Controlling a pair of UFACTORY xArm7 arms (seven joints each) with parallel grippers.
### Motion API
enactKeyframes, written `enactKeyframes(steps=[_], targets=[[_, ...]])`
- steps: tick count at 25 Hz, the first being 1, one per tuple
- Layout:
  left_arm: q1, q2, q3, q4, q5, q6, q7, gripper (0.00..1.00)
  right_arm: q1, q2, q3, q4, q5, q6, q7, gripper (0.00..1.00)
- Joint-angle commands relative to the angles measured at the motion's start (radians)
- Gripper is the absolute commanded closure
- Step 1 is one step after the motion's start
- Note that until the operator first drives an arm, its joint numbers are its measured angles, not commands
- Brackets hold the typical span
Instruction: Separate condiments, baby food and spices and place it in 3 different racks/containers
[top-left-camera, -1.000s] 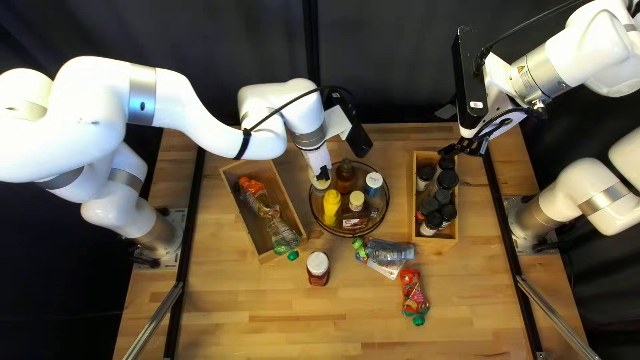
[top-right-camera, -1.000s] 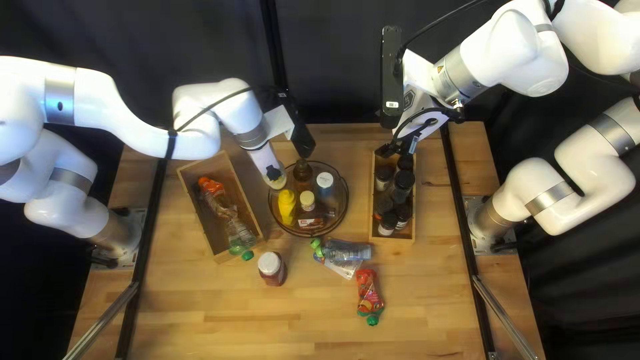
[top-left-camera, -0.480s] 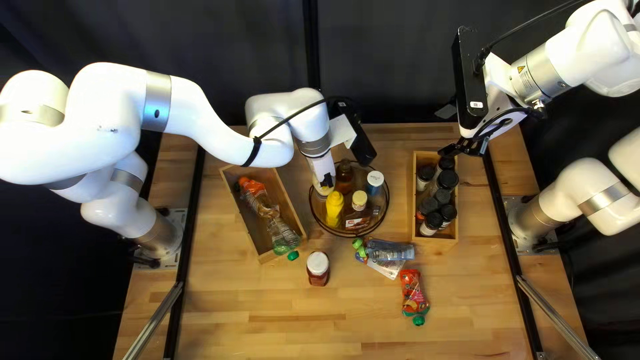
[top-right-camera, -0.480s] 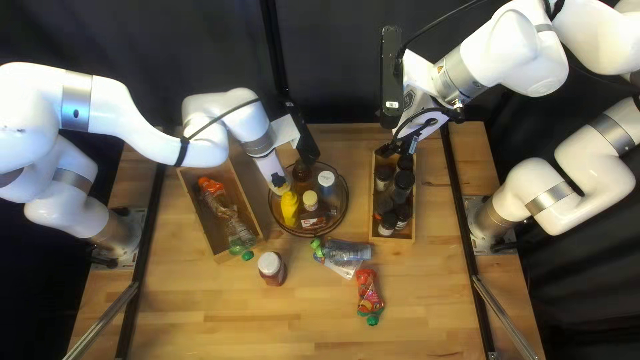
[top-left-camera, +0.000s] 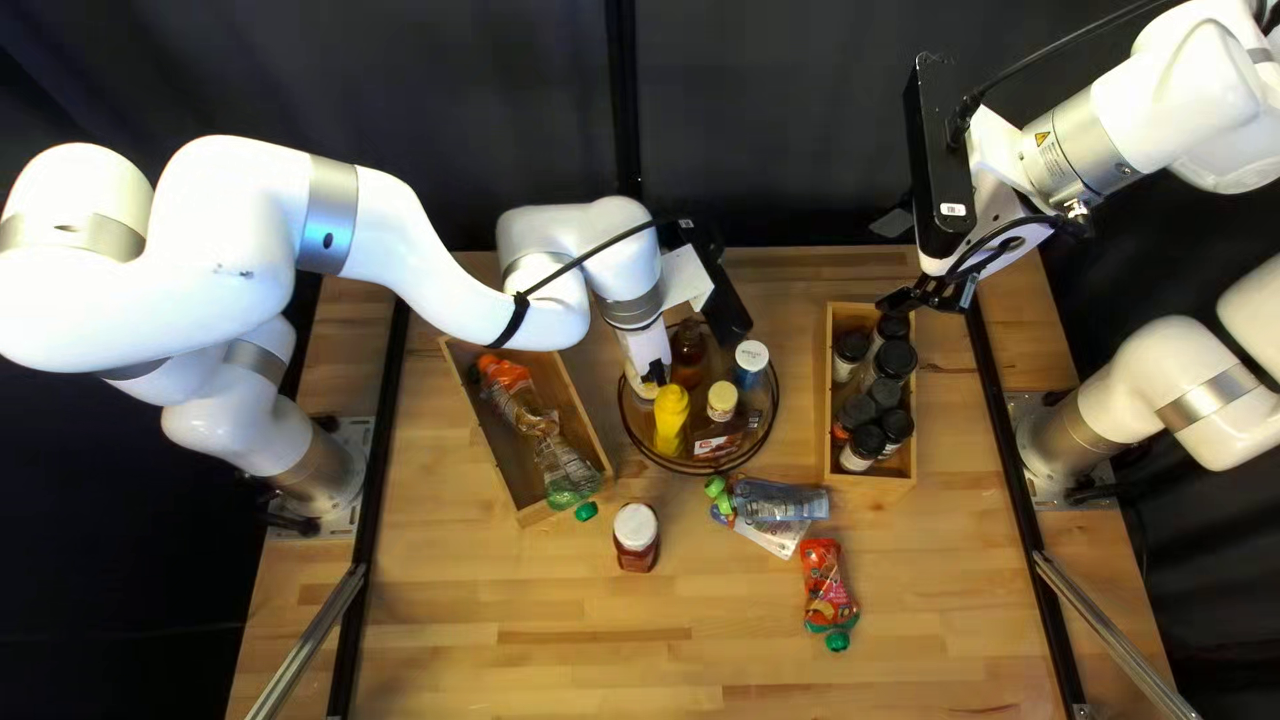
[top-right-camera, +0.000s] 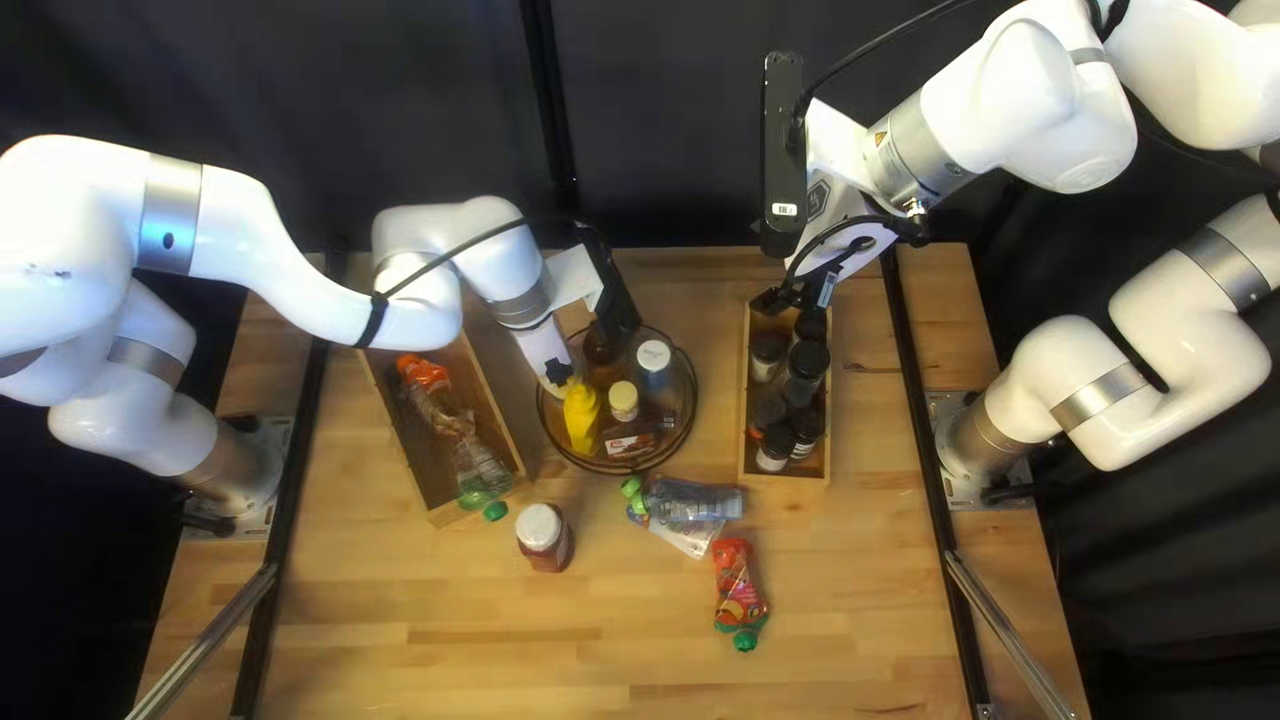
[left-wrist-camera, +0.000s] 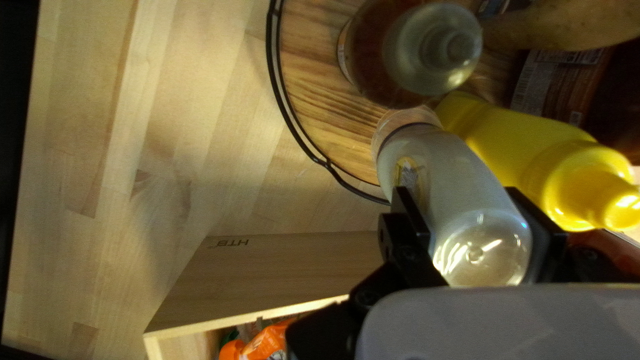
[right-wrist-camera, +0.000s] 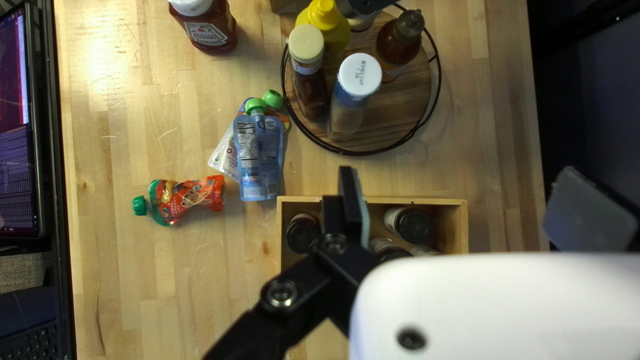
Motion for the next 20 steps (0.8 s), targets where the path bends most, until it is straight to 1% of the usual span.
enactKeyframes(steps=[1,5,6,7,8,9,10,16,20], targets=[[0.000,0.000,0.000,-0.008,-0.001,-0.007,-0.003,0.51,0.000,0.000,0.000,0.000,0.000,0.000,0.000,0.00],[-0.004,0.008,-0.003,-0.010,0.002,-0.011,-0.013,0.46,0.000,0.000,0.000,0.000,0.000,0.000,0.000,0.00],[-0.005,0.009,-0.004,-0.009,0.004,-0.009,-0.015,0.40,0.000,0.000,0.000,0.000,0.000,0.000,0.000,0.00],[-0.006,0.010,-0.005,-0.006,0.006,-0.005,-0.017,0.29,0.000,0.000,0.000,0.000,0.000,0.000,0.000,0.00],[-0.007,0.011,-0.005,-0.003,0.007,-0.001,-0.018,0.10,0.000,0.000,0.000,0.000,0.000,0.000,0.000,0.00],[-0.008,0.011,-0.006,0.000,0.009,0.005,-0.020,0.07,0.000,0.000,0.000,0.000,0.000,0.000,0.000,0.00],[-0.011,0.008,-0.008,0.009,0.014,0.018,-0.025,0.00,0.000,0.000,0.000,0.000,0.000,0.000,0.000,0.00],[-0.031,-0.055,-0.029,0.038,0.070,0.111,-0.079,0.00,0.000,0.000,0.000,0.000,0.000,0.000,0.000,0.00],[-0.057,-0.116,-0.065,0.060,0.103,0.198,-0.137,0.00,0.000,0.000,0.000,0.000,0.000,0.000,0.000,0.00]])
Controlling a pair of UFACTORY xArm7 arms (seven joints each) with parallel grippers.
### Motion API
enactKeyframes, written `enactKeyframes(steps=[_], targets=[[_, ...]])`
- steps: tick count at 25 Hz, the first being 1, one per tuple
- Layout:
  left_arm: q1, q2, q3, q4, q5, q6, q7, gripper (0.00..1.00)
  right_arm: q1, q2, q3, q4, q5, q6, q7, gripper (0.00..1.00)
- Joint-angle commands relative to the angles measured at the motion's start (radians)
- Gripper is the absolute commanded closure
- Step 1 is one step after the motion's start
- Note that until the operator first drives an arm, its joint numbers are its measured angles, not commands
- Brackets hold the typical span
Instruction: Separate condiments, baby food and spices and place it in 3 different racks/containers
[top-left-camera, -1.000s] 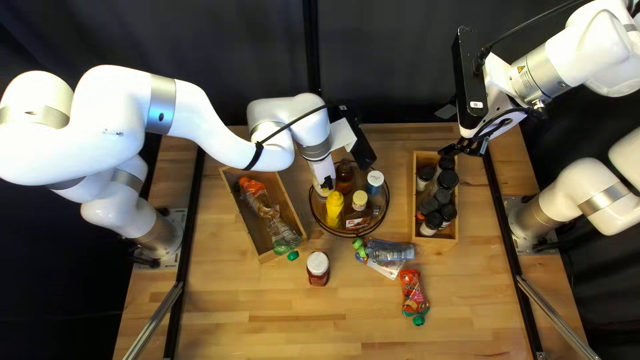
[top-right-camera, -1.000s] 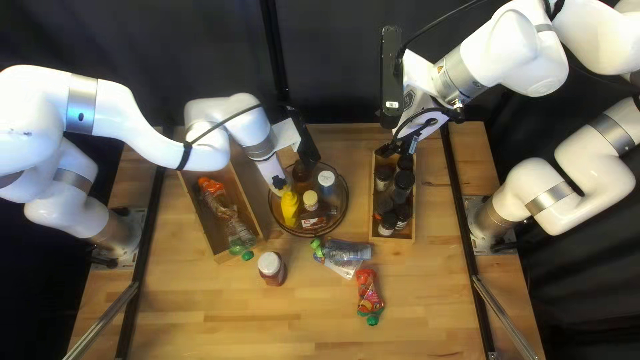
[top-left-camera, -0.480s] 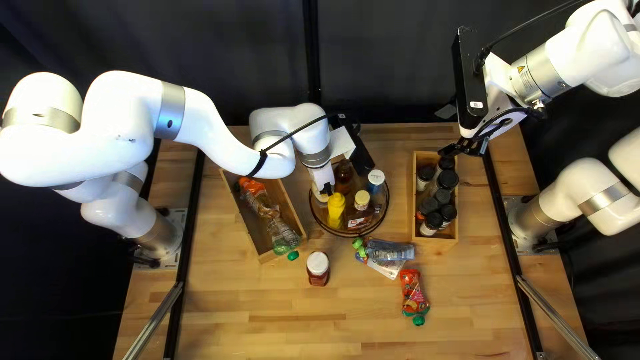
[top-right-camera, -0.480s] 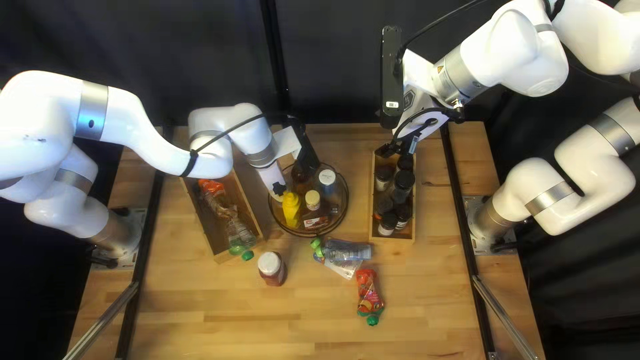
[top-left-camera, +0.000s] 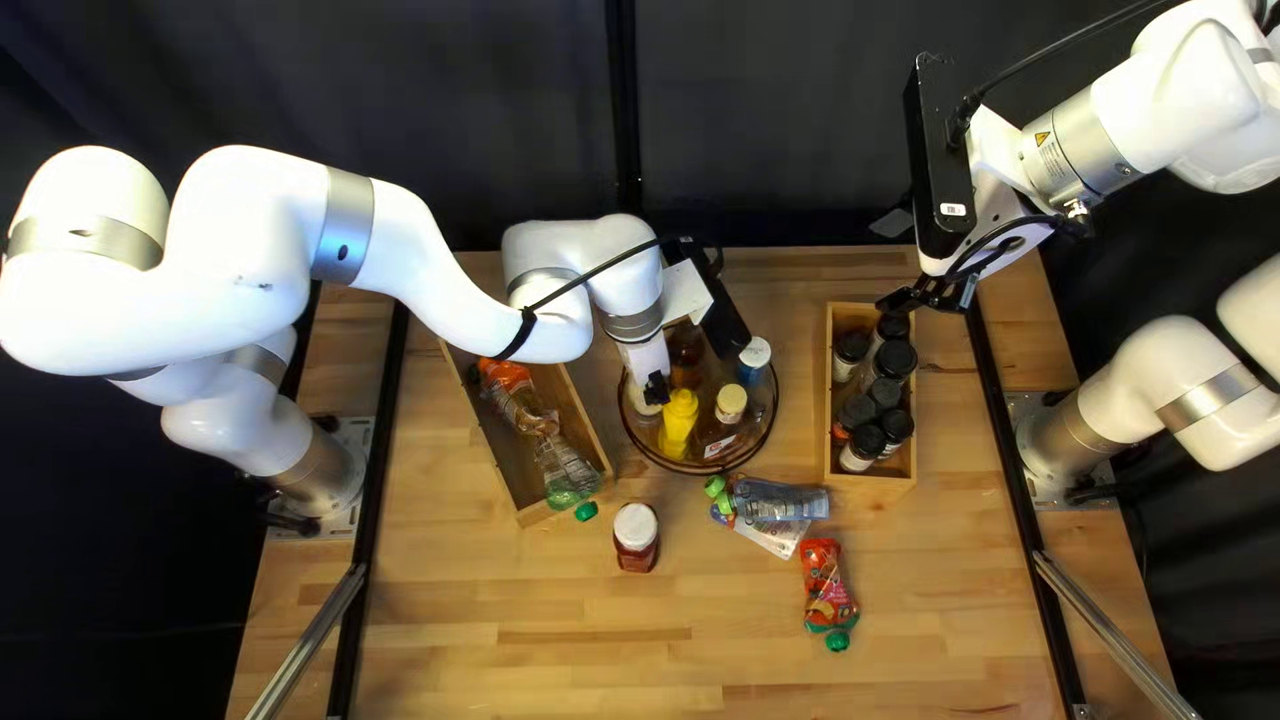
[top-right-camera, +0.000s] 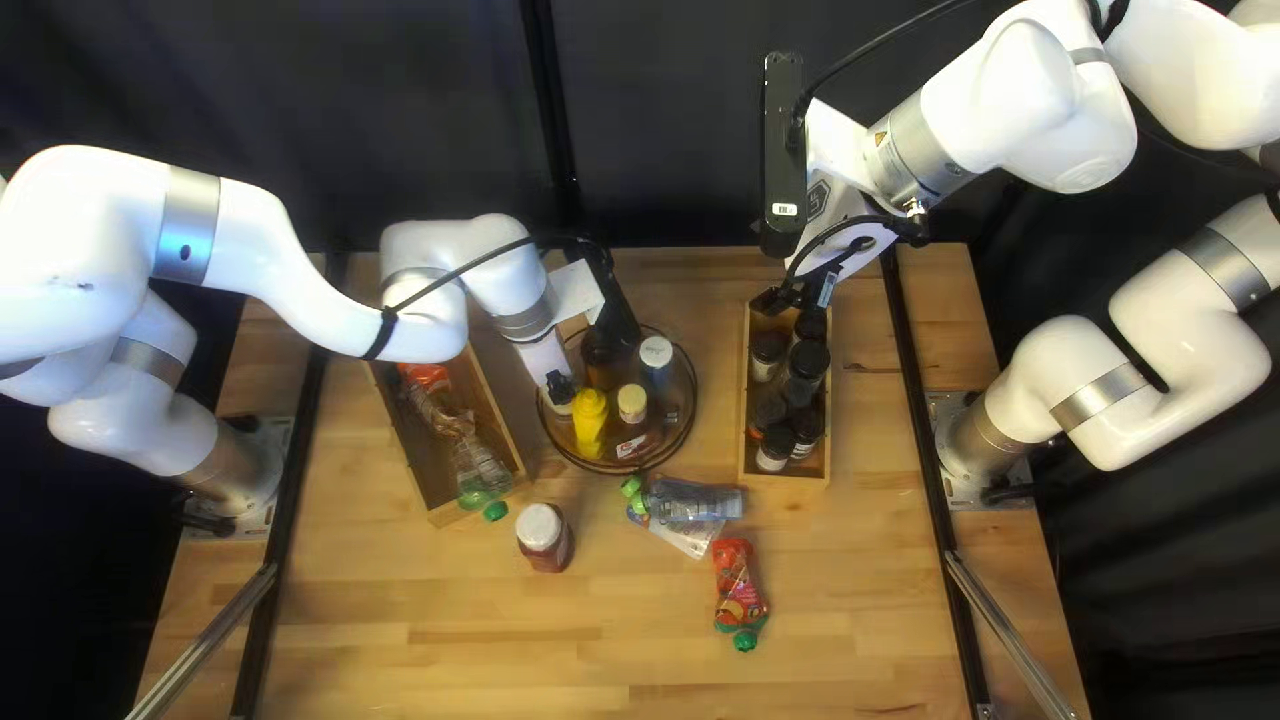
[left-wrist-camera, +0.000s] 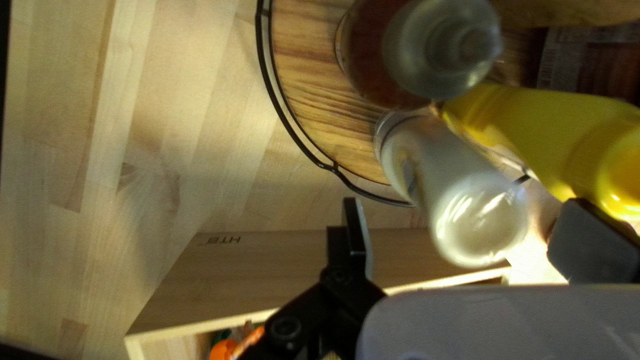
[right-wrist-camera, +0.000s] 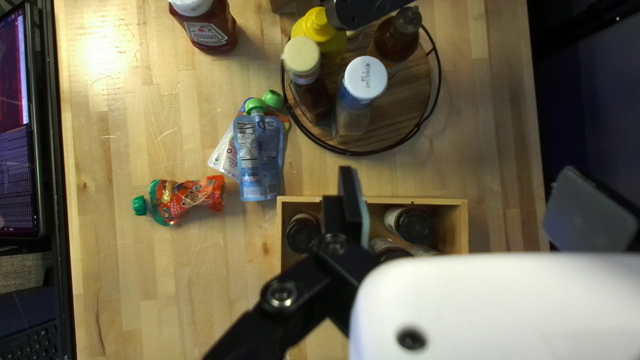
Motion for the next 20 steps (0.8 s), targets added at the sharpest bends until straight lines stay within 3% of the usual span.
enactKeyframes(steps=[1,9,14,20], targets=[[-0.028,-0.053,-0.039,0.022,0.030,0.079,-0.058,0.00,0.000,0.000,0.000,0.000,0.000,0.000,0.000,0.00],[-0.130,-0.040,-0.151,0.096,-0.011,0.189,-0.147,0.00,0.000,0.000,0.000,0.000,0.000,0.000,0.000,0.00],[-0.172,-0.028,-0.182,0.086,-0.085,0.154,0.011,0.00,0.000,0.000,0.000,0.000,0.000,0.000,0.000,0.00],[-0.184,-0.003,-0.191,0.021,-0.141,0.031,0.218,0.00,0.000,0.000,0.000,0.000,0.000,0.000,0.000,0.00]])
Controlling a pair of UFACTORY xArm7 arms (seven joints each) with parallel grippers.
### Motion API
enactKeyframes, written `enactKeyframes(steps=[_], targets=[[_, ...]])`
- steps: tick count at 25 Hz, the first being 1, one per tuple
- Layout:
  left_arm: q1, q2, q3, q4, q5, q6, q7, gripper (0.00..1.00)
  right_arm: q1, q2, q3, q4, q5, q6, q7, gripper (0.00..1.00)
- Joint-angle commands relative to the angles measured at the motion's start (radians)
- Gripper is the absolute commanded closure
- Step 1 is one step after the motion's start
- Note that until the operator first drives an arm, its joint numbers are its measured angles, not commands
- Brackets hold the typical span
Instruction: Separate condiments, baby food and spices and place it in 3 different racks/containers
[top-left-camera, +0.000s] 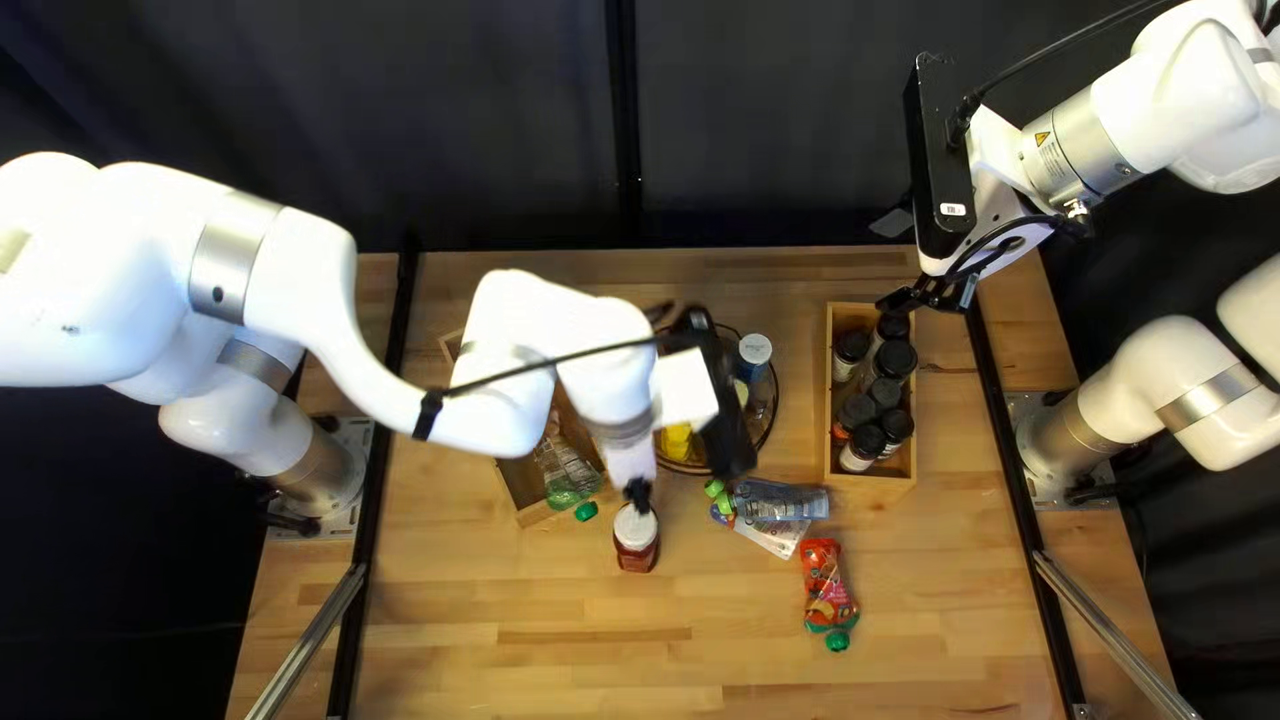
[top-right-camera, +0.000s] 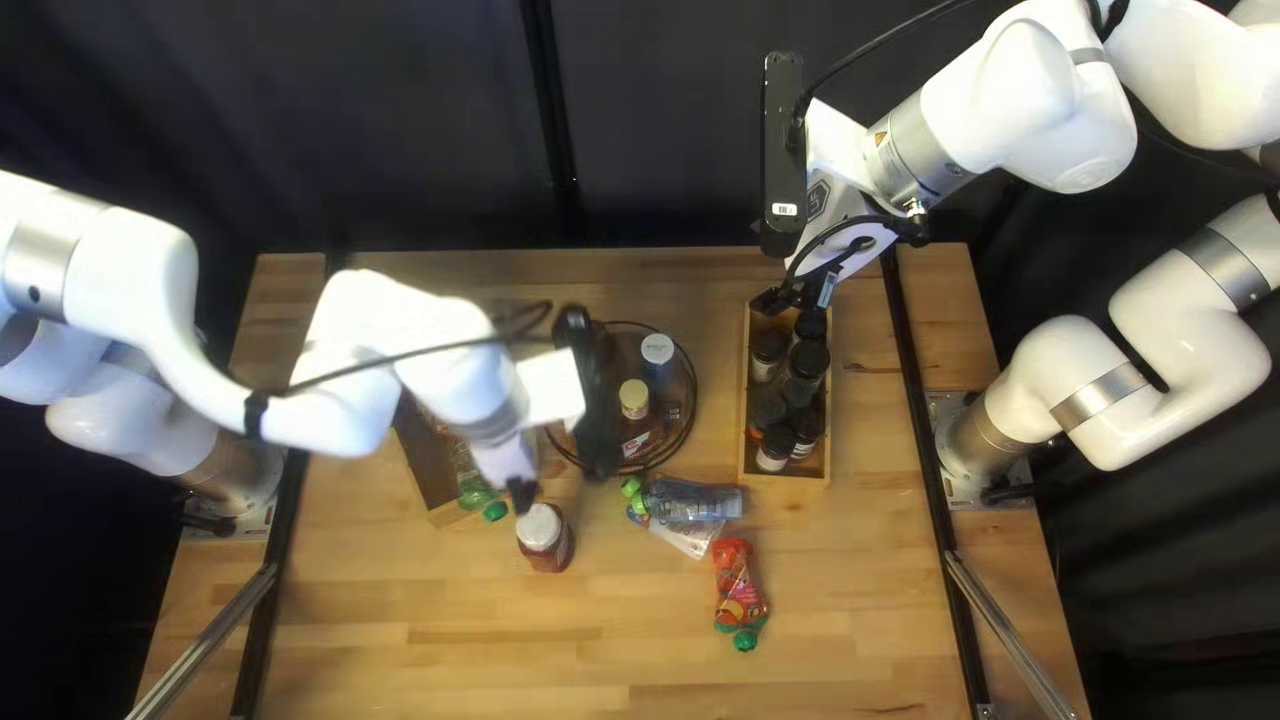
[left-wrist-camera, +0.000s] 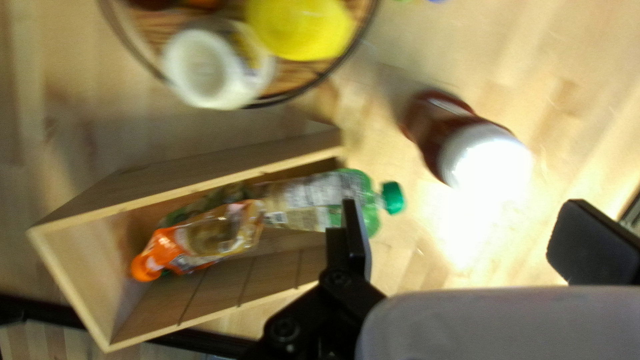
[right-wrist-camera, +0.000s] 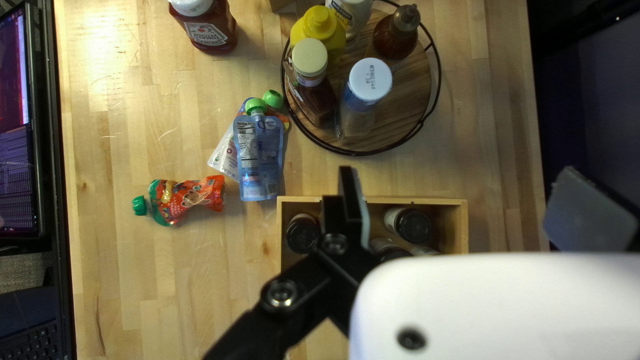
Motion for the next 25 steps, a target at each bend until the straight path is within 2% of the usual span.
enactKeyframes(steps=[1,6,14,25], targets=[[-0.010,0.023,-0.008,-0.045,-0.040,-0.086,0.119,0.00,0.000,0.000,0.000,0.000,0.000,0.000,0.000,0.00],[-0.020,0.059,-0.019,-0.056,-0.044,-0.133,0.183,0.00,0.000,0.000,0.000,0.000,0.000,0.000,0.000,0.00],[-0.017,0.000,-0.018,-0.120,0.012,-0.149,0.153,0.00,0.000,0.000,0.000,0.000,0.000,0.000,0.000,0.00],[-0.012,0.099,-0.013,-0.121,0.016,-0.230,0.158,0.00,0.000,0.000,0.000,0.000,0.000,0.000,0.000,0.00]])
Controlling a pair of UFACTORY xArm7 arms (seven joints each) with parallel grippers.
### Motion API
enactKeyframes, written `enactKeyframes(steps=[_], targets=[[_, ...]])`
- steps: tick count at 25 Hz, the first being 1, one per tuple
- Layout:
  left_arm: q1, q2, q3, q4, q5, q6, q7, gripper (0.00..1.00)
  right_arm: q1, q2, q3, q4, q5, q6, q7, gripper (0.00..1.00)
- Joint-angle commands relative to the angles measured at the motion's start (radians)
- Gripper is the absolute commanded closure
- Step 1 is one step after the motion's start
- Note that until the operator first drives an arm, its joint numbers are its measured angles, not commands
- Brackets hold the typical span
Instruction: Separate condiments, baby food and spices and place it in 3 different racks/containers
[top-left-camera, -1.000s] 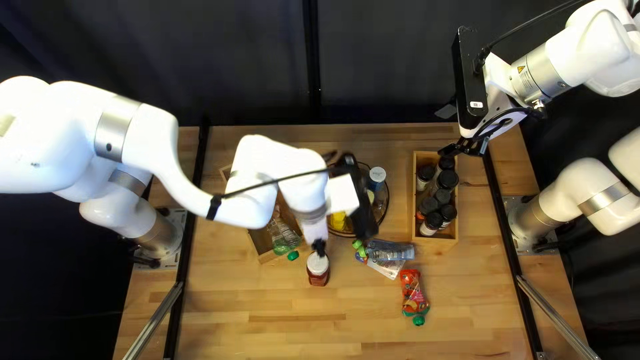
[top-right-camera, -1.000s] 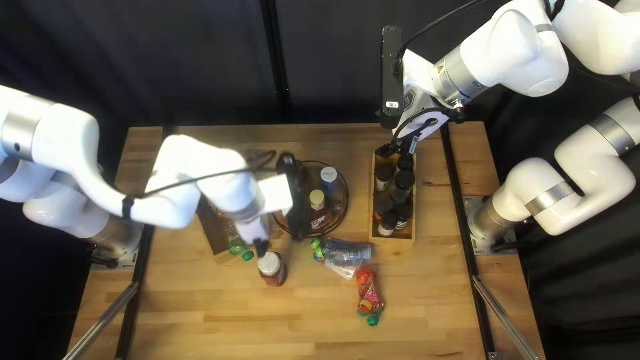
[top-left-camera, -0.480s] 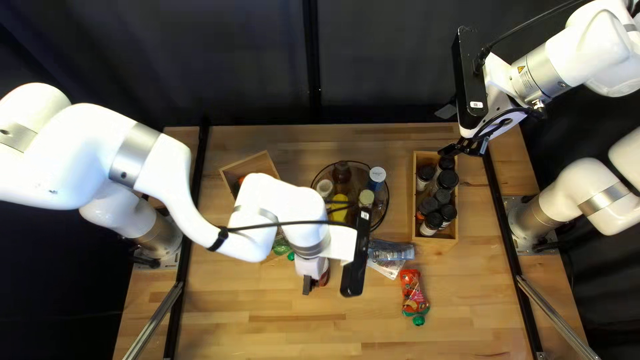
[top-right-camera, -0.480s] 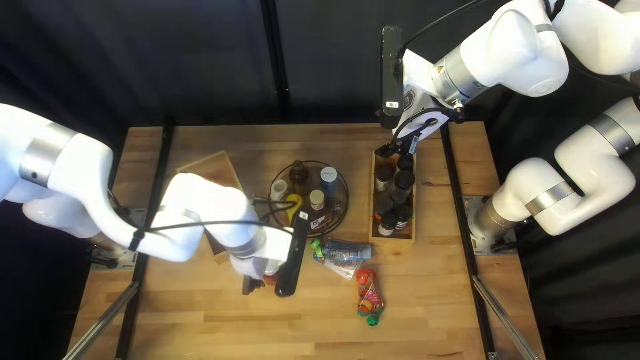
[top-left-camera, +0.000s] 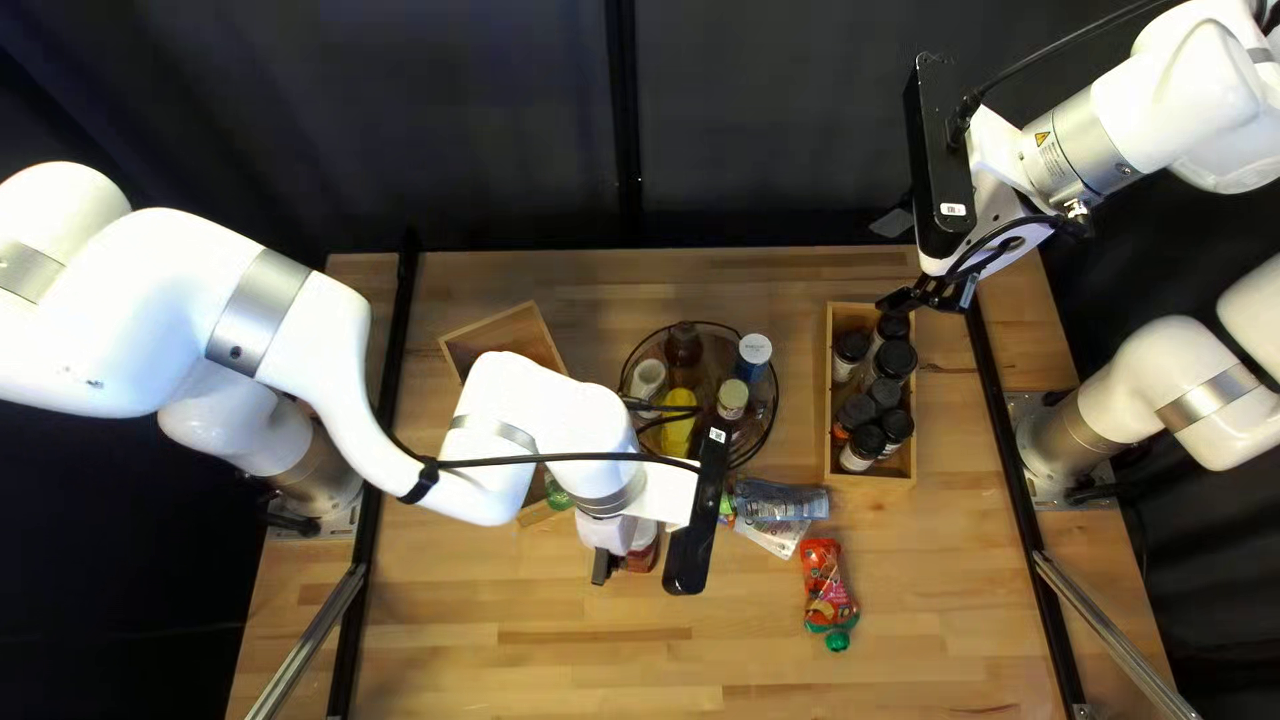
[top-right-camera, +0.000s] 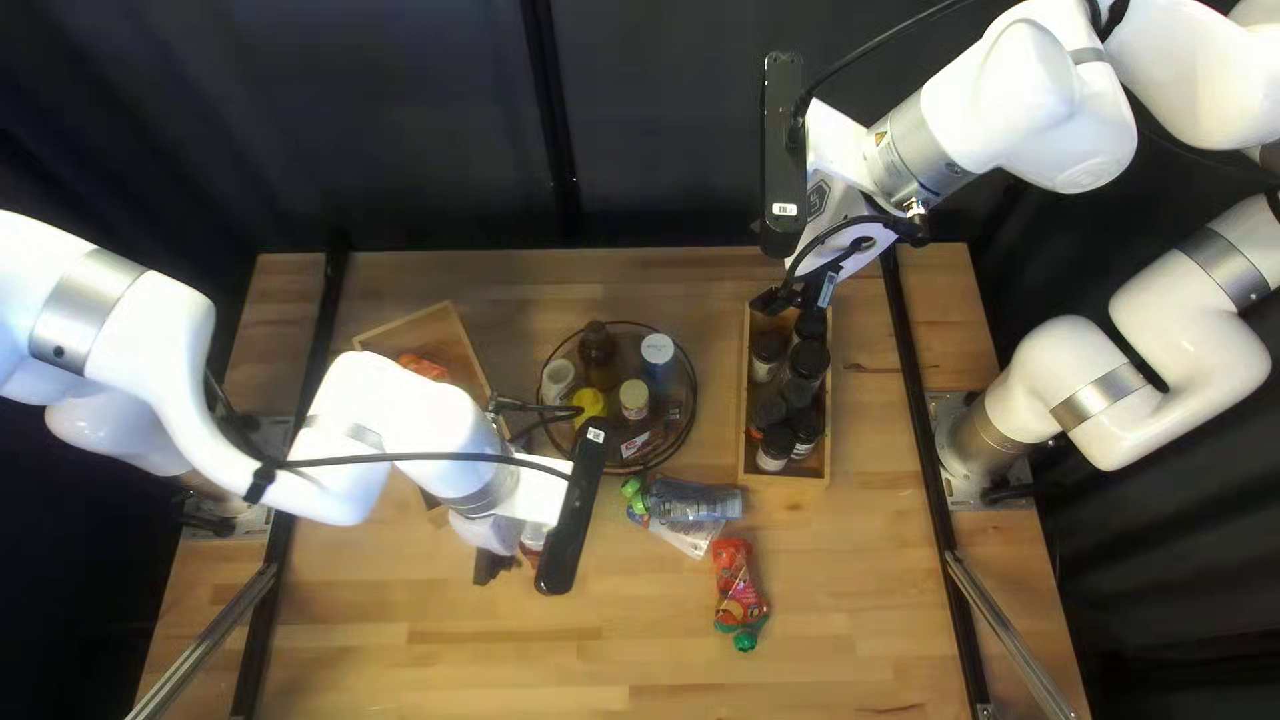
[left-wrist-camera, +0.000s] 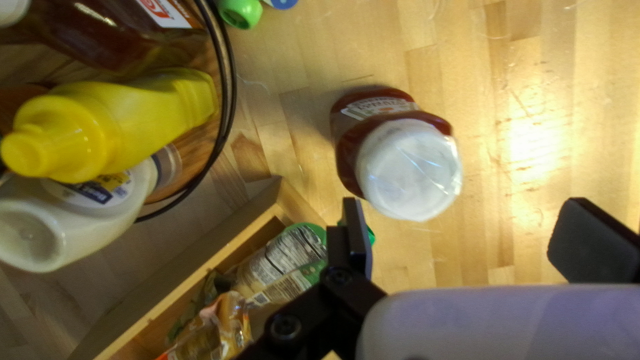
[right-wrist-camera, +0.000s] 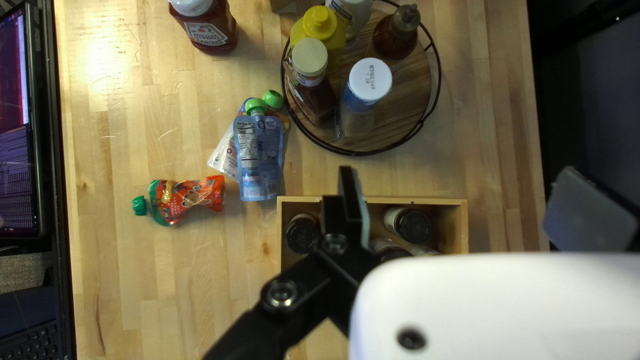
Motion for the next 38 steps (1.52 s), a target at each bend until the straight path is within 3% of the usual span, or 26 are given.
enactKeyframes(steps=[1,10,11,13,14,21,27,31,38], targets=[[0.000,0.033,0.001,0.005,0.007,-0.017,-0.008,0.00,0.000,0.000,0.000,0.000,0.000,0.000,0.000,0.00],[-0.013,0.043,-0.003,-0.004,0.063,-0.011,-0.086,0.02,0.000,0.000,0.000,0.000,0.000,0.000,0.000,0.00],[-0.013,0.043,-0.003,-0.005,0.065,-0.011,-0.089,0.16,0.000,0.000,0.000,0.000,0.000,0.000,0.000,0.00],[-0.014,0.042,-0.003,-0.005,0.073,-0.007,-0.102,0.94,0.000,0.000,0.000,0.000,0.000,0.000,0.000,0.00],[-0.015,0.043,-0.003,-0.003,0.076,-0.005,-0.106,1.00,0.000,0.000,0.000,0.000,0.000,0.000,0.000,0.00],[-0.022,0.007,-0.008,0.036,0.100,0.073,-0.141,1.00,0.000,0.000,0.000,0.000,0.000,0.000,0.000,0.00],[-0.013,-0.149,-0.012,0.078,0.151,0.277,-0.180,1.00,0.000,0.000,0.000,0.000,0.000,0.000,0.000,0.00],[0.032,-0.262,0.025,0.033,0.200,0.339,-0.160,1.00,0.000,0.000,0.000,0.000,0.000,0.000,0.000,0.00],[0.119,-0.389,0.115,-0.086,0.273,0.276,-0.109,1.00,0.000,0.000,0.000,0.000,0.000,0.000,0.000,0.00]])
